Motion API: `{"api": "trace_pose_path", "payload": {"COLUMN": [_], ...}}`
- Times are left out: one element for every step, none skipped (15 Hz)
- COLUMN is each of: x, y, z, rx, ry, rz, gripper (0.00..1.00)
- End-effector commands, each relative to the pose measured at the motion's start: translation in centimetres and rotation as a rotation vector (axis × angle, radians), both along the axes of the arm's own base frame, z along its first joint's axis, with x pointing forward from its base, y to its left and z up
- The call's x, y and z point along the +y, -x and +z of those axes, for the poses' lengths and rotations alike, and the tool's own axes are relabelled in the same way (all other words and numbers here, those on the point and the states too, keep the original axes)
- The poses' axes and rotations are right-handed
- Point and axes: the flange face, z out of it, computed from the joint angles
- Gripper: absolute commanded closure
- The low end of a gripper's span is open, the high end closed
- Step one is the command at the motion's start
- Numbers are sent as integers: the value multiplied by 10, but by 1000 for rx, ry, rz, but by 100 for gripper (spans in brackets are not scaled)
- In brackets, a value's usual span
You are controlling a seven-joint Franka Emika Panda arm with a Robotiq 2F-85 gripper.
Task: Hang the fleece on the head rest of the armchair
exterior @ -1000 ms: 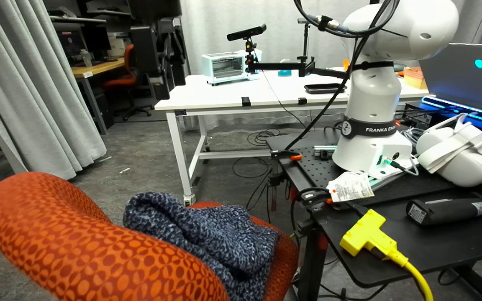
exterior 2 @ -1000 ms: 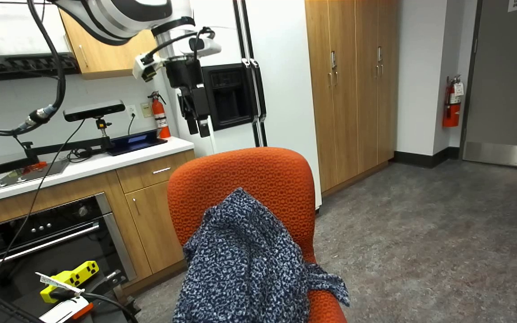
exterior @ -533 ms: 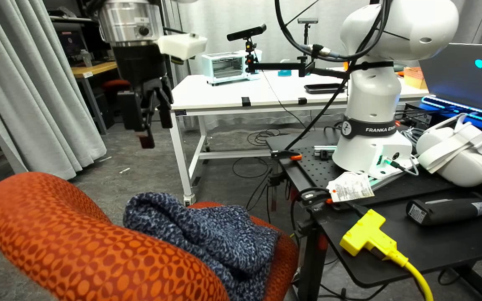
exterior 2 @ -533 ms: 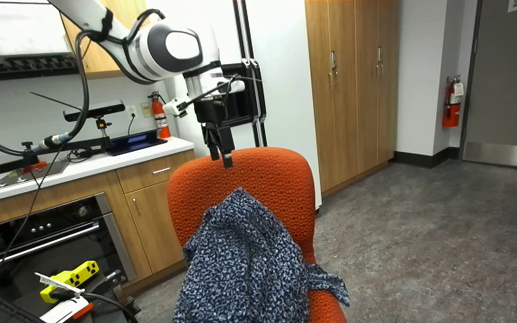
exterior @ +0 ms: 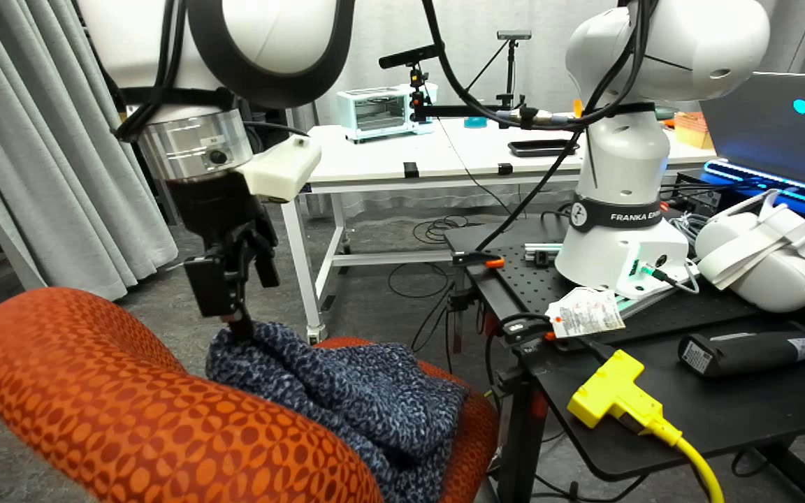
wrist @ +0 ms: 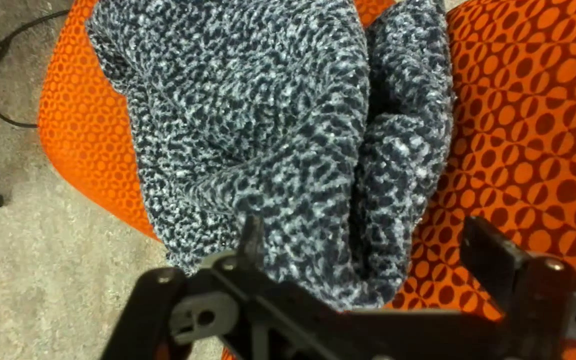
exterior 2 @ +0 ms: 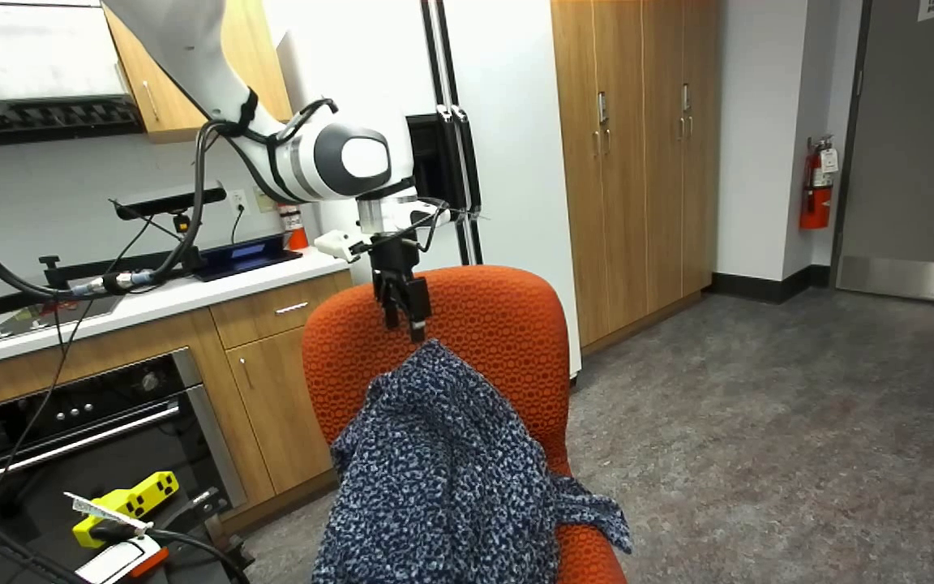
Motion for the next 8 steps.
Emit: {"api": "trace_pose_path", "payload": {"x": [2, 3, 2, 2, 2, 1, 1, 0], "y": [-3, -4, -5, -6, -6, -8, -10, -14], "z": [-3, -5, -5, -4, -4, -5, -7, -10], "rx": [4, 6, 5, 3, 2, -3, -1, -5], "ry": [-1, -1, -1, -1, -1, -9, -17, -21], "rz": [3, 4, 3, 2, 2, 12, 14, 6], "gripper": [0, 0, 0, 0, 0, 0, 0, 0]}}
